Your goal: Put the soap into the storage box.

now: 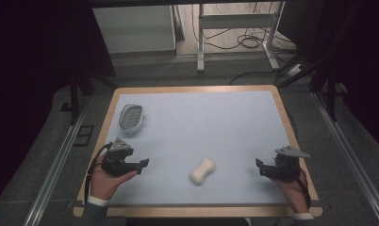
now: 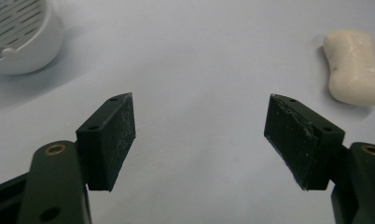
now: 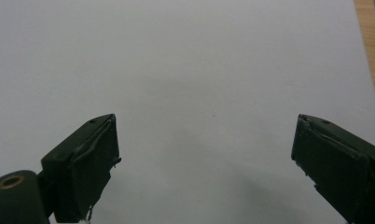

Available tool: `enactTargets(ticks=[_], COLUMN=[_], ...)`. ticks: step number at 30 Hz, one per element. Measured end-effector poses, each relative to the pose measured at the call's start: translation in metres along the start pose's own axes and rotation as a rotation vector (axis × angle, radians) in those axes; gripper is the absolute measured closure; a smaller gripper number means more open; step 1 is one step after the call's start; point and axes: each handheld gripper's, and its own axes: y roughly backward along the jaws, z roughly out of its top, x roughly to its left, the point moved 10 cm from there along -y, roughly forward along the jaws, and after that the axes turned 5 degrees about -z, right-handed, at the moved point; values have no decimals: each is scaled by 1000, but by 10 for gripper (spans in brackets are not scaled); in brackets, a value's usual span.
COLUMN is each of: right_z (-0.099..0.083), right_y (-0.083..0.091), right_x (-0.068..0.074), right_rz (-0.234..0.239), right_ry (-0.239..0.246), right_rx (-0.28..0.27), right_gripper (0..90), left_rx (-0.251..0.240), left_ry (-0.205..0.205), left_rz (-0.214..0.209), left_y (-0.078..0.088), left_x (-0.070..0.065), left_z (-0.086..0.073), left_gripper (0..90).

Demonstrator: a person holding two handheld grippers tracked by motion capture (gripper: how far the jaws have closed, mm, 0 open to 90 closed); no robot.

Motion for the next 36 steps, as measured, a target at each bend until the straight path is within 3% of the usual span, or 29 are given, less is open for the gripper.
enactTargets(ticks=[12,36], right_z=[2,-1], right_y=[3,0], right_x=[0,3], right_rz=[16,12], right_ry=[-35,-8], right_rx=[-8,-7], right_gripper=[72,75], left_rx=[64,154], left_ry=[-68,-126], left_rz=[-42,-133], left_y=[-14,-48], left_x=[-22,-73], left_z=[11,25], left_gripper=[240,250])
